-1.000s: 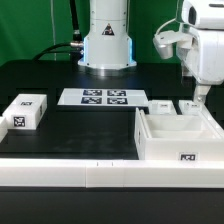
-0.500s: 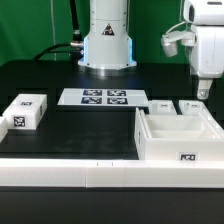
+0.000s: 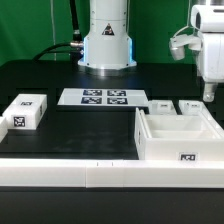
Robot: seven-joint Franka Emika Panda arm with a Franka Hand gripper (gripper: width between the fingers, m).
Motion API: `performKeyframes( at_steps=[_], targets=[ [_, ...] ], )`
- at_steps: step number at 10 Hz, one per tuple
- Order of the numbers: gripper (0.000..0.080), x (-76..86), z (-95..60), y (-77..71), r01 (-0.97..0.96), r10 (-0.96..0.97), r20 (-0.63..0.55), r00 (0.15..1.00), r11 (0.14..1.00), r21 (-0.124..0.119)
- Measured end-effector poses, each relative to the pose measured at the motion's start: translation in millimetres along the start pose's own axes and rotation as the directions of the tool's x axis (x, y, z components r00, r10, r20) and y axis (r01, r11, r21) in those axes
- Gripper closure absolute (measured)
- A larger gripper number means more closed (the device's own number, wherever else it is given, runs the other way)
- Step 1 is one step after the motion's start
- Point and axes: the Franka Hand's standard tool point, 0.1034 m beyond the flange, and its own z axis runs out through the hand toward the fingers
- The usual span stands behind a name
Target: Assemble cabinet
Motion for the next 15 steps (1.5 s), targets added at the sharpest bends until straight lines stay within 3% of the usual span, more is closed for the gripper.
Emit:
performKeyframes(
  at_steps=[1, 3, 5, 8, 9, 10, 11, 14, 15],
  targets=[
    [0.0002, -0.2, 0.7, -0.7, 0.000, 0.000, 0.000, 1.000, 1.000, 0.002],
    [0.0002, -1.7, 14.0, -22.4, 0.012, -0.012, -0.013, 1.000, 1.000, 0.012],
    [0.0002, -2.5, 18.9, -28.4, 0.016, -0.016, -0.020, 1.000, 1.000, 0.014],
    [0.0002, -3.8, 46.6, -39.7, 0.003, -0.001, -0.040, 0.999, 0.999, 0.044],
    [0.0002, -4.3, 48.0, -40.7, 0.002, 0.000, -0.039, 0.999, 0.999, 0.047],
    [0.0115, -4.4, 48.4, -41.1, 0.002, 0.000, -0.039, 0.999, 0.999, 0.048],
    [0.0115, -5.2, 51.0, -42.8, 0.000, 0.002, -0.039, 0.999, 0.999, 0.053],
    [0.0622, -5.4, 52.2, -43.5, 0.000, 0.002, -0.038, 0.999, 0.998, 0.056],
    [0.0731, -4.2, 51.3, -41.7, -0.001, 0.003, -0.045, 0.999, 0.999, 0.047]
  ],
)
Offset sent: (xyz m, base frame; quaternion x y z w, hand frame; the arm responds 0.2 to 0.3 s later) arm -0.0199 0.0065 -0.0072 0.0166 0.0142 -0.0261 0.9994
